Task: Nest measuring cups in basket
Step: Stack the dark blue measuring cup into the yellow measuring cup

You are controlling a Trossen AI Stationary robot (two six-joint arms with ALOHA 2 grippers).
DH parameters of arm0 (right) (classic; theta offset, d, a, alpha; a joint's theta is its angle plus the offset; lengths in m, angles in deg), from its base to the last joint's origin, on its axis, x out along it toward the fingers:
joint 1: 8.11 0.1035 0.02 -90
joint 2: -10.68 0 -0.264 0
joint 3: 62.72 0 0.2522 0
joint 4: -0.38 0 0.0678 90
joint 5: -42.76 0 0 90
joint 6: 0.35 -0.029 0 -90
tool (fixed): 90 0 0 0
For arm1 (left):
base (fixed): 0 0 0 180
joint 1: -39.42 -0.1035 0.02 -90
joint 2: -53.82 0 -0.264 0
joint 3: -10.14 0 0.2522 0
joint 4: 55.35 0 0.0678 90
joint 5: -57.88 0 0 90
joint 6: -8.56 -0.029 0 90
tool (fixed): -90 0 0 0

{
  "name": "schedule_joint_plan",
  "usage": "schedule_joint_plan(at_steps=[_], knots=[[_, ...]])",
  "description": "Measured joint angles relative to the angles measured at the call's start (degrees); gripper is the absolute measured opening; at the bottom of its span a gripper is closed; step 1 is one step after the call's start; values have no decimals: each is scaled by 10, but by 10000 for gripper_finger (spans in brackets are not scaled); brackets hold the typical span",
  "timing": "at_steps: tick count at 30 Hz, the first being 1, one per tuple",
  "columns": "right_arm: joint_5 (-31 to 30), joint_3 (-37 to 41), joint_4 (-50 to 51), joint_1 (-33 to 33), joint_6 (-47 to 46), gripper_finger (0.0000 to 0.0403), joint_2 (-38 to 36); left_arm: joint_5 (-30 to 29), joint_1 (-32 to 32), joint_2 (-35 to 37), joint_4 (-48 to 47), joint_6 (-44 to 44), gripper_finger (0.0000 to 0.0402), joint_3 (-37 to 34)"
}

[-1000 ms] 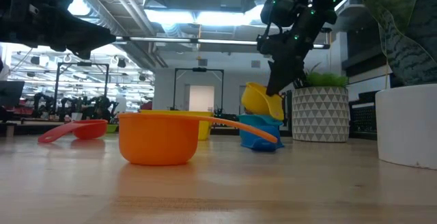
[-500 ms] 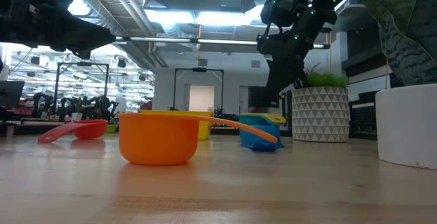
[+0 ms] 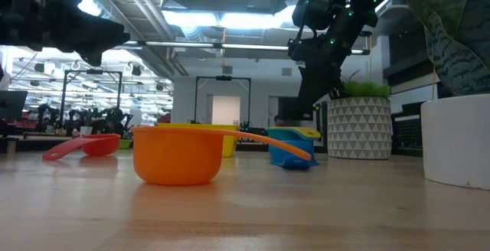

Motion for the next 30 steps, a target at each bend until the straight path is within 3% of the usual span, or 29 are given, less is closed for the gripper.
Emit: schedule_joint_plan(at_steps=[4, 10, 18, 24, 30], knots=[[0, 0, 0, 0, 0, 138, 0, 7, 0, -1, 2, 83, 117, 0], [0, 0, 0, 0, 0, 138, 0, 64, 0, -19, 0, 187, 117, 11], [0, 0, 0, 0, 0, 138, 0, 96, 0, -91, -19, 215, 117, 82], [0, 0, 0, 0, 0, 138, 0, 96, 0, -177, -127, 218, 117, 177], [0, 0, 0, 0, 0, 138, 0, 135, 0, -277, -285, 306, 117, 287]])
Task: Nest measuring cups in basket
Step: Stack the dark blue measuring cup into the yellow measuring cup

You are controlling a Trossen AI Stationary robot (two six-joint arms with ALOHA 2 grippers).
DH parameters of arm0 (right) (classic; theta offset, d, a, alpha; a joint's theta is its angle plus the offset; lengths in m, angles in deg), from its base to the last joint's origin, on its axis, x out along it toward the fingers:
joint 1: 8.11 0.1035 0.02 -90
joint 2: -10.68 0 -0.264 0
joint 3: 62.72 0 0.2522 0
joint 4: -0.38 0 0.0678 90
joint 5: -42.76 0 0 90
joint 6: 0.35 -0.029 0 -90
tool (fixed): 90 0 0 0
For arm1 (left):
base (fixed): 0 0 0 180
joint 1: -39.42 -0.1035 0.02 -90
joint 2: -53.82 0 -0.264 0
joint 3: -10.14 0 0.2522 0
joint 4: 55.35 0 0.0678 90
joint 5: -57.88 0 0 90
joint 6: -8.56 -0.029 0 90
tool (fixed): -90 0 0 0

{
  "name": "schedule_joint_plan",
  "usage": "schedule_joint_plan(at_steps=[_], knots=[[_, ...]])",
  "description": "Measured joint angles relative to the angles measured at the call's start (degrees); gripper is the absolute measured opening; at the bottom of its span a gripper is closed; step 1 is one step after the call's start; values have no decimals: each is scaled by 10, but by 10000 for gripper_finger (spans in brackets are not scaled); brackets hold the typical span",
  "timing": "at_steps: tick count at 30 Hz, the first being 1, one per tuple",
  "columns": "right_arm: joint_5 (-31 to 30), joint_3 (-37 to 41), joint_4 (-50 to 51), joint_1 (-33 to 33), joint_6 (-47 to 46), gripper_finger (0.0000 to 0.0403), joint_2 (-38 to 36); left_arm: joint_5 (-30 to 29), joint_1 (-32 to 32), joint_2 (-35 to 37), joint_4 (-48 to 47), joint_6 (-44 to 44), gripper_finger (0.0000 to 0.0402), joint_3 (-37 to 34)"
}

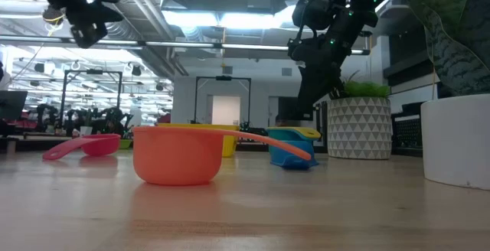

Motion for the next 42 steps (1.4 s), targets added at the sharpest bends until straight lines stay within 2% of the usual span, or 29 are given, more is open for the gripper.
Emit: schedule_joint_plan(at_steps=[4, 9, 14, 22, 30, 34, 42], knots=[[0, 0, 0, 0, 0, 138, 0, 82, 0, -66, -97, 111, 117, 53], [0, 0, 0, 0, 0, 138, 0, 217, 25, -128, -143, 288, 117, 58], [0, 0, 0, 0, 0, 138, 0, 282, 83, -181, -185, 402, 117, 56], [0, 0, 0, 0, 0, 138, 0, 288, 193, -235, -206, 518, 117, 56], [0, 0, 0, 0, 0, 138, 0, 258, 292, -279, -205, 643, 117, 56], [0, 0, 0, 0, 0, 138, 0, 256, 330, -305, -204, 675, 117, 56], [0, 0, 0, 0, 0, 138, 0, 237, 374, -362, -195, 678, 117, 56]])
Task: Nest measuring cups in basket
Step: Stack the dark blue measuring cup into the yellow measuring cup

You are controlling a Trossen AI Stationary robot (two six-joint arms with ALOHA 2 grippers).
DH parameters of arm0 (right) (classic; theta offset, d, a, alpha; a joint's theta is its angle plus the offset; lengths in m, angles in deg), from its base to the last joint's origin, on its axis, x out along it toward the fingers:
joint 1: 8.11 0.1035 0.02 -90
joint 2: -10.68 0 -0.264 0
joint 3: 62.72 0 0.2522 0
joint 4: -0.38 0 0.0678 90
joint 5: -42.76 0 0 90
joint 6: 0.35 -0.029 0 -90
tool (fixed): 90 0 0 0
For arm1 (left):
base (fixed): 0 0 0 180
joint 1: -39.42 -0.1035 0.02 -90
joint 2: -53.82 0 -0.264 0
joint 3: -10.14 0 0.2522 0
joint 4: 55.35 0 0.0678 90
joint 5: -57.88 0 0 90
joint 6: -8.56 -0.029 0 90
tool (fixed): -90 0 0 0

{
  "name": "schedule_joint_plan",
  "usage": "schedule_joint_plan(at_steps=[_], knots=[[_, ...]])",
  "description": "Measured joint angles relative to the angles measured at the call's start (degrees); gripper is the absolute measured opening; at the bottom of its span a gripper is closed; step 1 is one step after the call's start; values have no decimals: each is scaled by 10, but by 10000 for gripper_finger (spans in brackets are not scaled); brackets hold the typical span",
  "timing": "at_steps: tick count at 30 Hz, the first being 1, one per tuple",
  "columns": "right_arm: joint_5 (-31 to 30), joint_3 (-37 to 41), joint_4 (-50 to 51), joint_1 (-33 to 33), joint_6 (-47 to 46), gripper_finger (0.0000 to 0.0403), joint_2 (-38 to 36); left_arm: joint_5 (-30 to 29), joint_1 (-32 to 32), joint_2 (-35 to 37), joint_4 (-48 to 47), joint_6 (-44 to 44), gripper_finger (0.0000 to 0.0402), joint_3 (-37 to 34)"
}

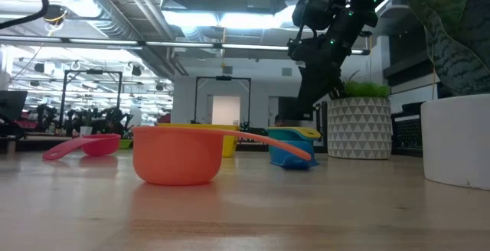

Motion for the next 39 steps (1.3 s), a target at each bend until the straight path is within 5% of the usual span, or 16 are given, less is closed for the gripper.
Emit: schedule_joint_plan(at_steps=[12, 22, 32, 39], knots=[[0, 0, 0, 0, 0, 138, 0, -2, 12, -41, 64, 0, 117, 0], [9, 0, 0, 0, 0, 138, 0, -77, 12, -41, 64, -1, 117, 0], [9, 0, 0, 0, 0, 138, 0, -85, 25, -89, 64, -15, 116, 0], [9, 0, 0, 0, 0, 138, 0, -108, 25, -105, 65, -60, 78, 0]])
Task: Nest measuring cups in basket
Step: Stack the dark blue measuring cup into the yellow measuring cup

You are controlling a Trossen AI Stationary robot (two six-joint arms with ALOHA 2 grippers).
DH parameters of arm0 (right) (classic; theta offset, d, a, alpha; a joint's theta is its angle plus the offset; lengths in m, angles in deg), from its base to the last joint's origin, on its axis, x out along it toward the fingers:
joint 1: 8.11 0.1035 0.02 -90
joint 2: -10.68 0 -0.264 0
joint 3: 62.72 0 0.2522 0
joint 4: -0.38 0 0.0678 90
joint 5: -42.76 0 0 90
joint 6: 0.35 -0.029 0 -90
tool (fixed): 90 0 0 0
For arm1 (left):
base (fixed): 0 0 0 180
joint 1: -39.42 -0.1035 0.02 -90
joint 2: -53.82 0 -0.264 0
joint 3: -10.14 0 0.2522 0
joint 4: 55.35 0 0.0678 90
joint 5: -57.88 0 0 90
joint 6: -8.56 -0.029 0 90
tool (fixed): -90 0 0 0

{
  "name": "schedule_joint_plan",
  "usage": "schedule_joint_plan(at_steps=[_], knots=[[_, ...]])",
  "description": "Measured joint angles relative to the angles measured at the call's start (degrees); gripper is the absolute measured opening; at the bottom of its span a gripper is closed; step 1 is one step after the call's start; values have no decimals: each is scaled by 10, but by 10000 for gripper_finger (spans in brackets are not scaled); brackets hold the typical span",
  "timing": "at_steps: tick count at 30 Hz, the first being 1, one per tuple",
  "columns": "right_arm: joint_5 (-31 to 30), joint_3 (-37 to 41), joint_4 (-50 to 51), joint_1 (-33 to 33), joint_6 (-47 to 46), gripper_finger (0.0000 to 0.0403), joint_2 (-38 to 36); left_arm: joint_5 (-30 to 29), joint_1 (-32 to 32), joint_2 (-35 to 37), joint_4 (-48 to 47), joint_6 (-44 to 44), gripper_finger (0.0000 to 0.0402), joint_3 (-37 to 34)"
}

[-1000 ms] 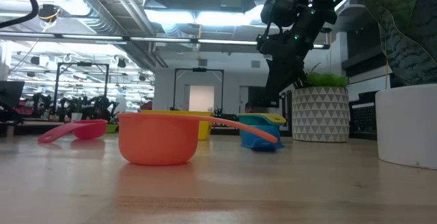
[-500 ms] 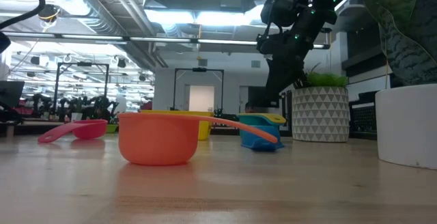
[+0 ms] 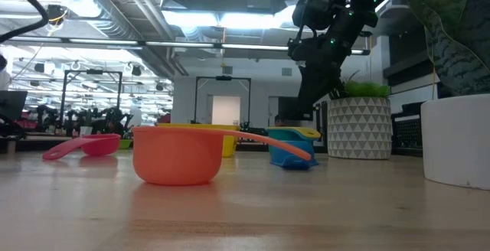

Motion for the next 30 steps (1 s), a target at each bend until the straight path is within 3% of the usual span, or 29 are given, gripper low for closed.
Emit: schedule_joint_plan(at_steps=[5, 12, 23, 30], knots=[[0, 0, 0, 0, 0, 138, 0, -57, -17, 4, 9, -49, 14, 0], [0, 0, 0, 0, 0, 138, 0, -101, -95, 9, 9, -193, 12, 0], [0, 0, -1, 0, 0, 138, 0, -127, -280, 10, 141, -663, 12, 0], [0, 0, -5, 1, 0, 138, 0, -137, -344, 10, 216, -1005, 15, 0]])
